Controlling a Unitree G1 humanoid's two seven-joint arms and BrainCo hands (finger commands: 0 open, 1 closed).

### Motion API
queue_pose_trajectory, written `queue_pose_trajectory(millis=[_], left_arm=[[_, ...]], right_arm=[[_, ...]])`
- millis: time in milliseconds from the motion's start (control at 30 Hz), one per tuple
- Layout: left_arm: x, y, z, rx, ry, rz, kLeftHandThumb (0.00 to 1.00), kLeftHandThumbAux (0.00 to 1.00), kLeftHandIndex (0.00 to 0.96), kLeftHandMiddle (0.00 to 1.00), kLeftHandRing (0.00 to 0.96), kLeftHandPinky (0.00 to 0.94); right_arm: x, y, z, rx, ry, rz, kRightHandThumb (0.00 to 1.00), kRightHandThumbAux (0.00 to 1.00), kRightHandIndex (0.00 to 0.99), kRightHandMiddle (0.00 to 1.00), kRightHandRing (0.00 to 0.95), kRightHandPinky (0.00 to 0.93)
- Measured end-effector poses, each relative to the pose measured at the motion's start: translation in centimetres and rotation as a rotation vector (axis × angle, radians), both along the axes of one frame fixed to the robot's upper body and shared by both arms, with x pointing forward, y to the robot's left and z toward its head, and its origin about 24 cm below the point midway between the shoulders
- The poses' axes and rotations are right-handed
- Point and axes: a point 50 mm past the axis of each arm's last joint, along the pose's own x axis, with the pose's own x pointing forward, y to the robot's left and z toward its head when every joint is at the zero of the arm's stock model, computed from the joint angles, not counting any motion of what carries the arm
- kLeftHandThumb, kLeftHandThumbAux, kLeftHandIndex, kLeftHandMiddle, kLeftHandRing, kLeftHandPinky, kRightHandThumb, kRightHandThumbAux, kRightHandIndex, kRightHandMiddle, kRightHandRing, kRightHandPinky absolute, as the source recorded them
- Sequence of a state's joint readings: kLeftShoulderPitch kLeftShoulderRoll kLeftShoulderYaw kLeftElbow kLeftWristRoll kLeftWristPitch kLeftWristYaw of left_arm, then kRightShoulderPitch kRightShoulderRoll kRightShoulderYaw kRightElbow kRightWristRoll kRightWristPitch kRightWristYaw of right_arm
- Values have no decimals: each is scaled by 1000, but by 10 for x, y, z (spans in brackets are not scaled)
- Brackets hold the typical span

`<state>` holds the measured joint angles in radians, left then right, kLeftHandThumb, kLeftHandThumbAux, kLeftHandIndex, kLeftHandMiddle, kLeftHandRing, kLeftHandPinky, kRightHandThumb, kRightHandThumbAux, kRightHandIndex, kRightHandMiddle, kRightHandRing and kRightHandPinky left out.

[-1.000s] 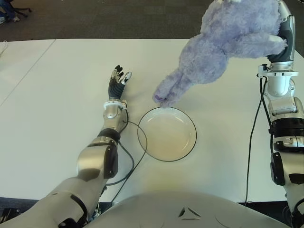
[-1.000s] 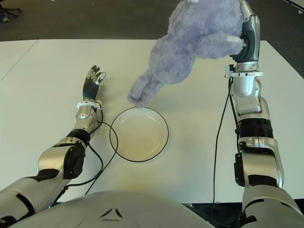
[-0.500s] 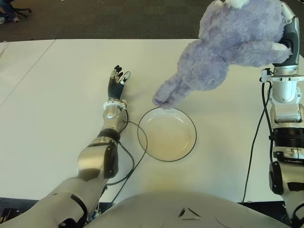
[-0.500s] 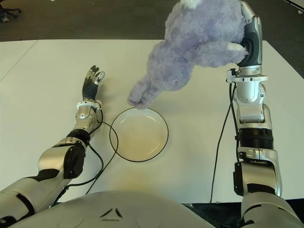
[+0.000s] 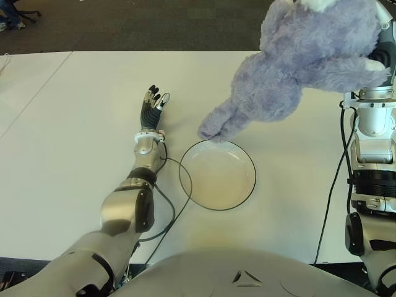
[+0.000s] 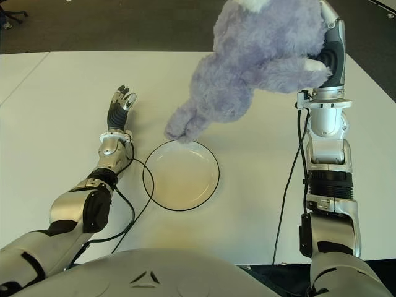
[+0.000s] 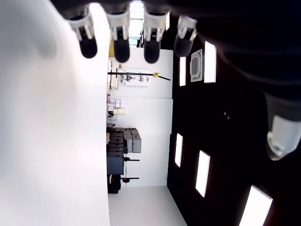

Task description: Put the doll into the plate.

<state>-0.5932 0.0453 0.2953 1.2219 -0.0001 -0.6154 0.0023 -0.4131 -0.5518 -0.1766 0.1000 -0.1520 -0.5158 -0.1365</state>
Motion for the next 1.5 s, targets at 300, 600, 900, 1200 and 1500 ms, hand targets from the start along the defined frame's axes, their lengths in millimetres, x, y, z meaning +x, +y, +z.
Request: queue_pose_trajectory(millis=[300,600,900,1200,1500], left_arm=[[0,-1,0,-1,4,-1,0,516,45,102,87,63],[0,-1,-1,0,7,-4,0,533,50,105,91,65],[0,-2,-1,11,9,-2,0,548,47,93,90,83],[0,-2,-1,18,11,10,0,547,40,88,82,69],[0,-3,-1,28,13,10,0,525,38,87,80,69]], right_arm=[[-28,39,-26,-16,-76,72,697,719,437,835,846,827],[-48,77,-76,-165,10,163,697,721,436,824,835,819],[-58,95,-97,-341,83,382,692,722,436,827,829,829],[-57,100,-120,-437,178,427,694,723,436,836,849,864],[-58,103,-130,-530,202,425,696,725,437,854,868,873]])
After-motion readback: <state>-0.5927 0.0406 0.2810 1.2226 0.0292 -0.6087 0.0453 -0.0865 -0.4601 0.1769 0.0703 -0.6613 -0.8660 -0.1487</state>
